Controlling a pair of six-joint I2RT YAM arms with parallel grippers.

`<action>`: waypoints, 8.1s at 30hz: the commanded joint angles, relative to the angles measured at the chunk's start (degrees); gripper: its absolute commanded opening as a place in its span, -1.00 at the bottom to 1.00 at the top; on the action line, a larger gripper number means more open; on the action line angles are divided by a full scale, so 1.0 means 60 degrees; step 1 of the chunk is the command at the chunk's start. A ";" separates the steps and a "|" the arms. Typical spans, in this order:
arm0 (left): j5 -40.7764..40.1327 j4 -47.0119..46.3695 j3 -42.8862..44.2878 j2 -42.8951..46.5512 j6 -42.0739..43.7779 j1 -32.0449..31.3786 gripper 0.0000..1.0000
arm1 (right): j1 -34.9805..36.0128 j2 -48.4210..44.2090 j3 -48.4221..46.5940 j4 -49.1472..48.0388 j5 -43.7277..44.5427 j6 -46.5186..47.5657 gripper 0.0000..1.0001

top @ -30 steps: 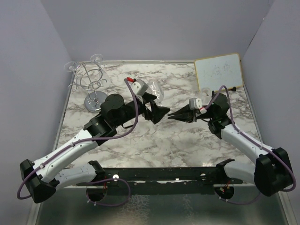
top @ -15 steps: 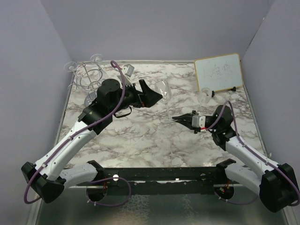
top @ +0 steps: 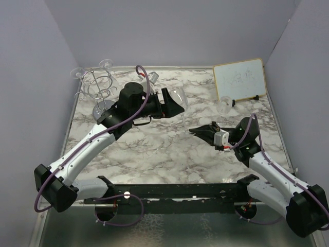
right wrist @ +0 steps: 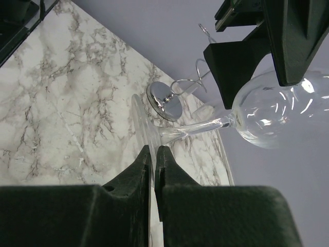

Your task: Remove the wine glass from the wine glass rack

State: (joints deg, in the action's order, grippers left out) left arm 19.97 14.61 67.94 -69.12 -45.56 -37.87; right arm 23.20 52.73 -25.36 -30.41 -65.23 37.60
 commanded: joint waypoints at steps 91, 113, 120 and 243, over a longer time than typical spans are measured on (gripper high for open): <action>-0.1917 -0.9363 -0.1959 -0.2334 0.8925 -0.2154 0.08 | 0.0132 -0.2724 -0.5961 0.7430 1.2579 -0.8142 0.99; -0.1263 -1.4213 -0.0751 -0.7854 0.8063 -0.1894 0.02 | 0.0369 -0.4216 -0.5692 0.6856 1.3877 -0.6950 0.99; -0.1182 -1.4934 -0.0527 -0.8618 0.7926 -0.1826 0.02 | 0.0479 -0.4225 -0.5486 0.6604 1.4075 -0.6738 0.99; 0.3297 0.1969 0.7887 -0.6869 0.2524 0.9313 0.01 | 0.0666 -0.3133 -0.4158 0.5352 1.0355 -0.7058 0.99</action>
State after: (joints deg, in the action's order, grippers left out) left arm 31.73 30.52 114.78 -110.08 -28.64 18.20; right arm 26.94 34.02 -50.50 3.38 -1.02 -4.71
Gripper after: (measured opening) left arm 0.542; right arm 0.996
